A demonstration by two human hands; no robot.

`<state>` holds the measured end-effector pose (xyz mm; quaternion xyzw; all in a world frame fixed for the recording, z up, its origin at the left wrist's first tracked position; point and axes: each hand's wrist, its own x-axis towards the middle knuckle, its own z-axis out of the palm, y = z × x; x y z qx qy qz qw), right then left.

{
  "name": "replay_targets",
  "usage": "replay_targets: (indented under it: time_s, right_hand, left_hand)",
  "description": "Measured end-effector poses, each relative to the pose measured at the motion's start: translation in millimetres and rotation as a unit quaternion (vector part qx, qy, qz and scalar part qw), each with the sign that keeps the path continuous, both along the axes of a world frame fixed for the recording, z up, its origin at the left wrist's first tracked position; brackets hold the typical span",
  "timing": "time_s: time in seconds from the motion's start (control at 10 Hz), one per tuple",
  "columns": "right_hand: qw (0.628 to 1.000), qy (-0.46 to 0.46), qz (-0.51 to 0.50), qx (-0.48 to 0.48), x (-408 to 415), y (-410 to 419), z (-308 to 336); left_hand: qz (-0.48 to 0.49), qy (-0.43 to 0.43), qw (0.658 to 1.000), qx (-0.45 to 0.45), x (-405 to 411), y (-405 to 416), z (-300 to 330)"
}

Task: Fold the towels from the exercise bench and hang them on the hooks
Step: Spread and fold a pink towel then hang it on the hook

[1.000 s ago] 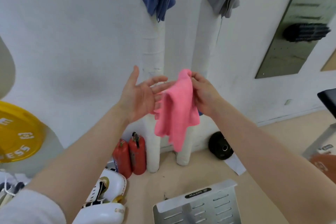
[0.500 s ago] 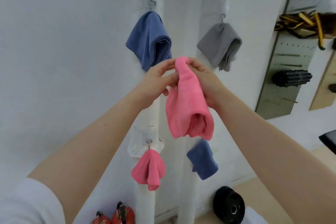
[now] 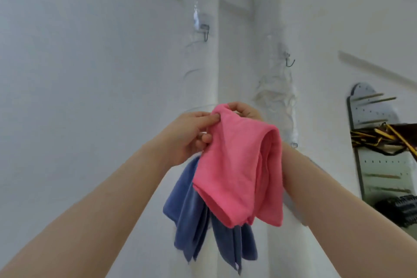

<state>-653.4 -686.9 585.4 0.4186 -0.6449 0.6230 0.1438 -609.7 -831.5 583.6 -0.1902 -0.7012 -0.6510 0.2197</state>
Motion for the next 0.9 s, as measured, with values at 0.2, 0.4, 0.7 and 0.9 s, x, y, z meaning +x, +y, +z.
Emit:
replay_targets:
  time_s: [0.2, 0.4, 0.7, 0.9]
  right_hand:
    - [0.796, 0.075, 0.505, -0.324, -30.5, -2.5, -7.0]
    - [0.993, 0.109, -0.04, -0.035, -61.0, -17.6, 67.5]
    - [0.963, 0.212, -0.126, -0.109, -83.9, -32.1, 127.9]
    - [0.926, 0.274, -0.161, -0.202, -100.3, -56.0, 205.1]
  left_hand:
    - [-0.083, -0.078, 0.993, 0.029, 0.0, -19.5, 42.5]
    - [0.165, 0.06, 0.983, -0.052, -22.5, -21.3, 59.1]
    - [0.276, 0.277, 0.904, -0.172, -45.1, -27.4, 124.5]
    - [0.284, 0.35, 0.883, -0.13, -76.7, -47.6, 188.8]
